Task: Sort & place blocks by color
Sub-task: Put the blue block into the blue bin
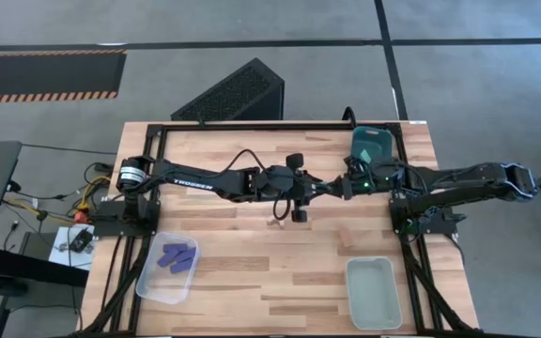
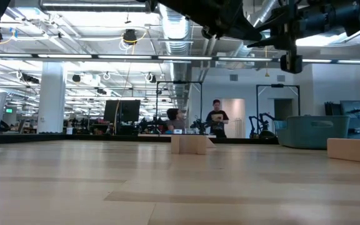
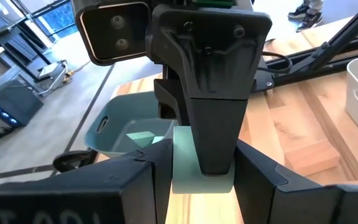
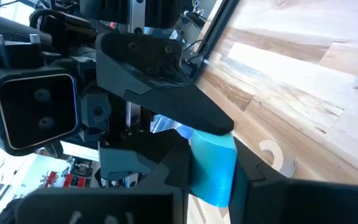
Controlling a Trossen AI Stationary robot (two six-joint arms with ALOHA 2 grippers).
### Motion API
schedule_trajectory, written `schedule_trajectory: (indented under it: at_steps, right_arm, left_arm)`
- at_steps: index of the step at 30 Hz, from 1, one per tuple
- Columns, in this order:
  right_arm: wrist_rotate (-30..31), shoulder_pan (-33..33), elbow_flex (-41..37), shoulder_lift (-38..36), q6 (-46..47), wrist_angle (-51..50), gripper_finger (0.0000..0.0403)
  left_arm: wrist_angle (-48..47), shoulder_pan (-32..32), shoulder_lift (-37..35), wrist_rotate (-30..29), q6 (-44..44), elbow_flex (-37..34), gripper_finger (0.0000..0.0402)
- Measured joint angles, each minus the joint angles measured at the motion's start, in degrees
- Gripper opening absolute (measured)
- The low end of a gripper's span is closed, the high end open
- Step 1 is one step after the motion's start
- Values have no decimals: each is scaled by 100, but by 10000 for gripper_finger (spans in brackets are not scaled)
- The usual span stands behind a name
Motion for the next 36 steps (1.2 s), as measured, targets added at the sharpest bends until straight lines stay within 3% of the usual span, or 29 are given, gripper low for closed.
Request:
schedule_trajectory:
  at_steps: [7, 14, 17, 23, 30, 33, 36]
  right_arm:
    - [-84, -168, 0, -19, 2, 11, 69]
    - [-21, -368, 0, -92, -213, -63, 65]
    - [424, -543, 0, -94, -313, -362, 65]
    - [1951, -963, -2, -94, -337, -1631, 65]
    - [3691, -1384, -2, -39, 412, -4028, 64]
    - [4038, -1575, -2, 28, 562, -4503, 67]
    - [3952, -1832, -2, 121, 426, -4520, 85]
  left_arm:
    - [11, 9, 0, -129, -416, 1, 121]
    - [-147, 17, -1, -223, -1217, 12, 184]
    - [-501, 40, -2, -252, -1644, 13, 214]
    - [-1748, 157, -2, -242, -2442, 13, 257]
    - [-3030, 538, -2, 9, -2604, 11, 261]
    - [-3105, 741, -2, 211, -2396, 9, 253]
    - [-2989, 979, -2, 437, -2002, -2, 244]
